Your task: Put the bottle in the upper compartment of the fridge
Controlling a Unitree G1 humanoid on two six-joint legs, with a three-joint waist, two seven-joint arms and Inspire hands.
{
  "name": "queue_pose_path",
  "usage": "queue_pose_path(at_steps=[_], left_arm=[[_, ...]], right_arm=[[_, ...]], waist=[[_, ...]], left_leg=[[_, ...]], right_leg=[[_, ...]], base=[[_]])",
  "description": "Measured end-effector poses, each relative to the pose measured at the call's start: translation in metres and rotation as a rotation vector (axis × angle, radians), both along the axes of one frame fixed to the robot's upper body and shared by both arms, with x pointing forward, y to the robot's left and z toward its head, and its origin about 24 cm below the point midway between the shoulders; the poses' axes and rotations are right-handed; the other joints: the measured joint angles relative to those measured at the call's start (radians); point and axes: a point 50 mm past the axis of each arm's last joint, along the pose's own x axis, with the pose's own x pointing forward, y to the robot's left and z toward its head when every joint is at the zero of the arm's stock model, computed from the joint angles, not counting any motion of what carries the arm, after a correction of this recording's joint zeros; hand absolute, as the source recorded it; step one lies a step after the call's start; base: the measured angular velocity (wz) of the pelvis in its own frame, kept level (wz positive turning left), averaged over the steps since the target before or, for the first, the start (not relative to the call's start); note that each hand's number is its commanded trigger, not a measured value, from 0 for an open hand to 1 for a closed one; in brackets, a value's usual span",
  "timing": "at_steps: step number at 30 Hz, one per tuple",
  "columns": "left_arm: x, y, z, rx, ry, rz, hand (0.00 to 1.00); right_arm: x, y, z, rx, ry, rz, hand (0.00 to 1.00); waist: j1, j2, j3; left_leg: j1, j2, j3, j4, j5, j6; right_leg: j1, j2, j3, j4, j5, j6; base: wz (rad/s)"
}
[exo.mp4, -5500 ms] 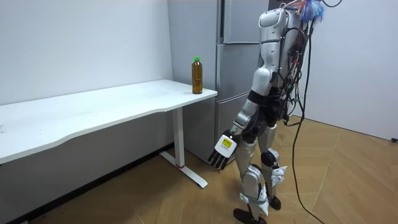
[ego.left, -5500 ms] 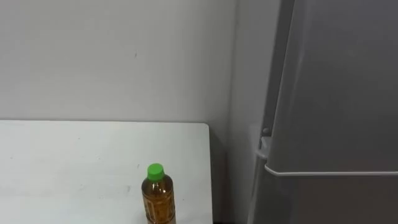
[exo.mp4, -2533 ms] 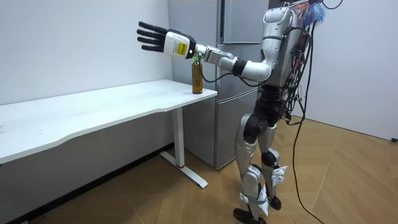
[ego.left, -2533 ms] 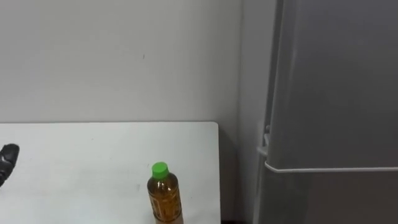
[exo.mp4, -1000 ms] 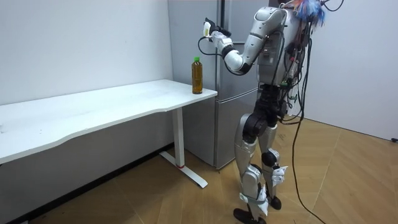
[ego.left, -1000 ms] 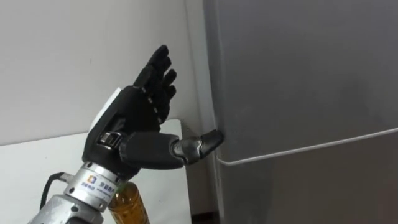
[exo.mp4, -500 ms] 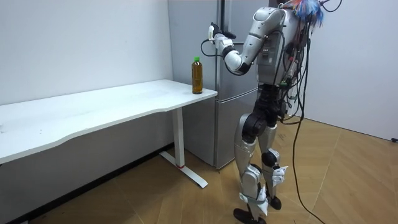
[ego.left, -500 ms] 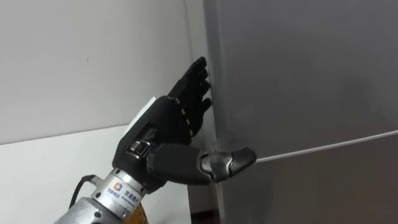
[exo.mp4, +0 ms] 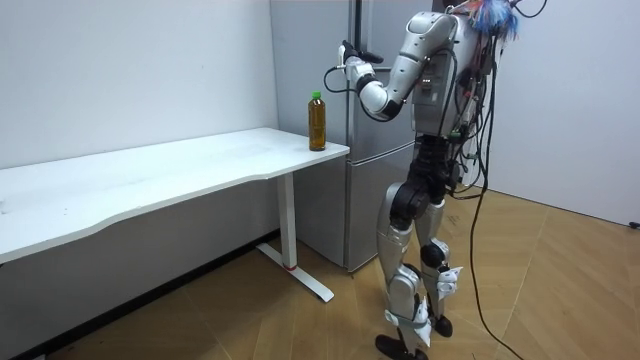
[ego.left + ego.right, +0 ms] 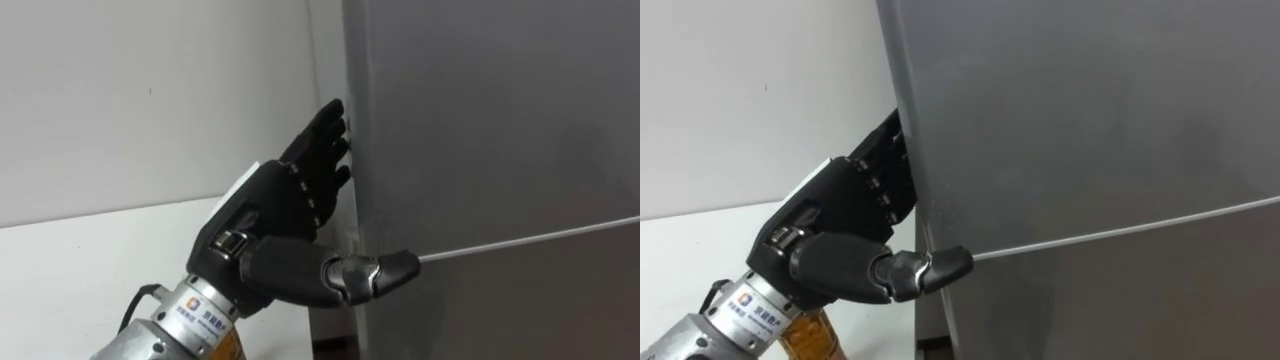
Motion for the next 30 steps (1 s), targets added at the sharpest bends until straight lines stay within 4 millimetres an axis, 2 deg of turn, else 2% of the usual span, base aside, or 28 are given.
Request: queue_pose_path(at_steps=[4,23,30], left_arm=[[-0.001,-0.003,-0.001,0.015,-0.004,-0.013,0.0],[-0.003,-0.009,-0.003,0.052,-0.02,-0.062,0.0],[-0.005,-0.012,-0.002,0.043,-0.042,-0.101,0.0]], right_arm=[[-0.001,0.0,0.0,0.0,0.001,-0.002,0.0],[-0.002,-0.001,-0.001,0.0,0.0,-0.006,0.0],[0.0,-0.004,0.0,-0.015,-0.01,0.022,0.0]], waist=[[0.001,0.0,0.0001],[0.009,-0.002,0.0021],[0.025,-0.002,0.0016]], left_leg=[[-0.006,-0.001,-0.012,0.01,0.0,0.0],[-0.008,-0.008,-0.016,0.014,0.002,0.003],[-0.018,-0.008,-0.016,0.014,0.002,0.004]], right_leg=[[0.003,0.0,-0.002,0.0,0.0,0.0],[0.011,-0.007,-0.012,-0.004,-0.003,0.005],[-0.001,-0.008,-0.01,-0.002,-0.003,0.005]], base=[[0.07],[0.01],[0.0]])
